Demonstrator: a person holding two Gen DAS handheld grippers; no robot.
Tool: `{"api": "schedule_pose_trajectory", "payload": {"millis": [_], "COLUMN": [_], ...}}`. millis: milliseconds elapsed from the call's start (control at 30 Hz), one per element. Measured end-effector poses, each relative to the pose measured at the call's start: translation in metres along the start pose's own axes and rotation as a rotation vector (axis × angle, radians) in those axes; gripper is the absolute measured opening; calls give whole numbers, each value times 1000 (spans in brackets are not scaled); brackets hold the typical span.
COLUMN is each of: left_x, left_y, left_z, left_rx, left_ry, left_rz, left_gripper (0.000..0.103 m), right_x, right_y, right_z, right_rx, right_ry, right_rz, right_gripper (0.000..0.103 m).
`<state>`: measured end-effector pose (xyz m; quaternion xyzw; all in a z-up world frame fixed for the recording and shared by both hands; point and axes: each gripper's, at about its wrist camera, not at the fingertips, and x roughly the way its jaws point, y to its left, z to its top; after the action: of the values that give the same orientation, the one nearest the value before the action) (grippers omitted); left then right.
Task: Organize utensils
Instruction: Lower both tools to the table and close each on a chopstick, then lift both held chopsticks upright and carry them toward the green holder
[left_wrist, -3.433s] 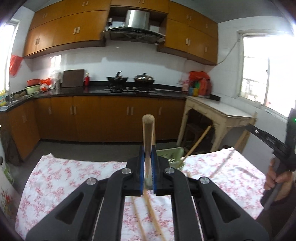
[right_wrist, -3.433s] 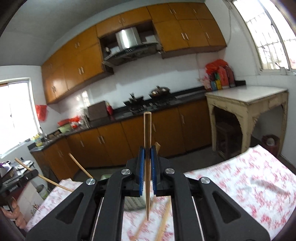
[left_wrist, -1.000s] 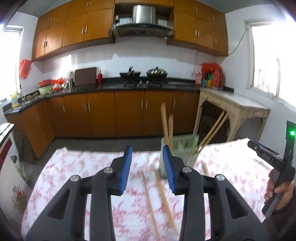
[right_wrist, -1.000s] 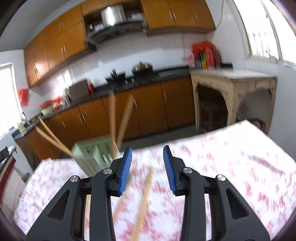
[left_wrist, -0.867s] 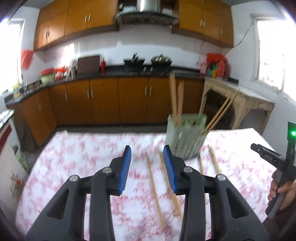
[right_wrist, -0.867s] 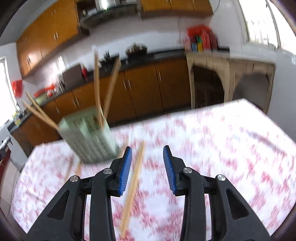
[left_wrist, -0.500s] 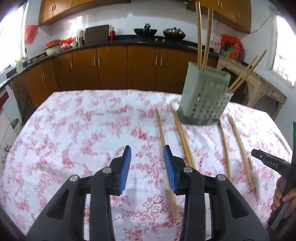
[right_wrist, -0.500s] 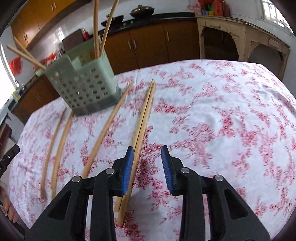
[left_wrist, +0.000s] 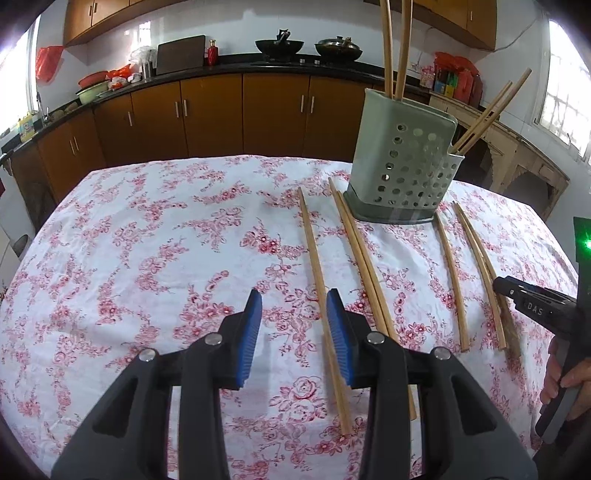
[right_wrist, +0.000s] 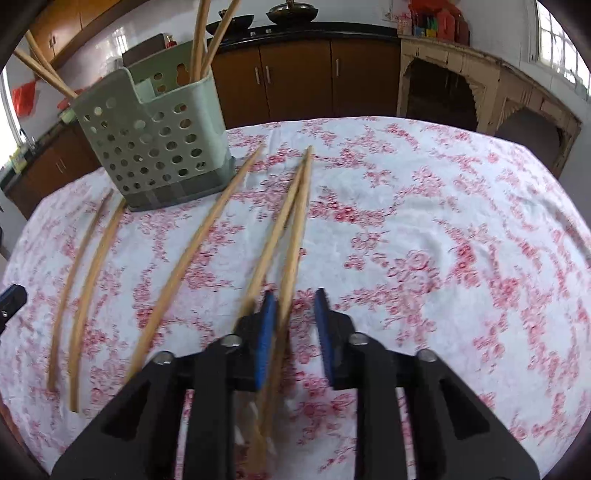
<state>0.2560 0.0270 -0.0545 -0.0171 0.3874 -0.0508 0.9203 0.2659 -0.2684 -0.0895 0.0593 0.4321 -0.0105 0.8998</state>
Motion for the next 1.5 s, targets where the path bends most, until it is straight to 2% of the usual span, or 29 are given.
{"api": "schedule_pose_trajectory", "payload": {"millis": [100,300,467,533,600,667,767,900,1167,1233,1367,1500], "left_x": [4,12,26,33,39,44,49,54,55,56,55,53], "left_y": [-1,-10,-23,-26,-28,-27,-19,2,24,23,17,19], "left_z": [-1,-6,-10,-11,-12,-12,-6,1,3,3,2,1], "left_rx": [-2,21,57,64,72,72,60,34,9,25,59,40], "left_ry": [11,40,75,90,107,115,116,115,98,98,102,98], "left_rz": [-15,-44,-26,-11,-1,9,27,58,35,38,62,52], "left_gripper": [37,37,36,30,17,11,8,8,11,15,31,31], "right_x": [0,-1,0,-1,-1,-2,-2,-1,0,0,0,0], "right_y": [-10,-40,-43,-42,-41,-40,-40,-46,-47,-46,-46,-47], "right_z": [1,3,3,2,2,2,3,5,5,5,5,5], "right_rx": [19,93,93,98,96,89,88,113,104,105,105,113], "right_ry": [-2,-20,-27,-27,-29,-32,-36,-41,-40,-40,-40,-40], "right_rz": [-19,-57,-46,-45,-46,-49,-51,-49,-58,-57,-55,-45], "right_gripper": [9,8,8,8,8,8,8,8,8,8,8,9]}}
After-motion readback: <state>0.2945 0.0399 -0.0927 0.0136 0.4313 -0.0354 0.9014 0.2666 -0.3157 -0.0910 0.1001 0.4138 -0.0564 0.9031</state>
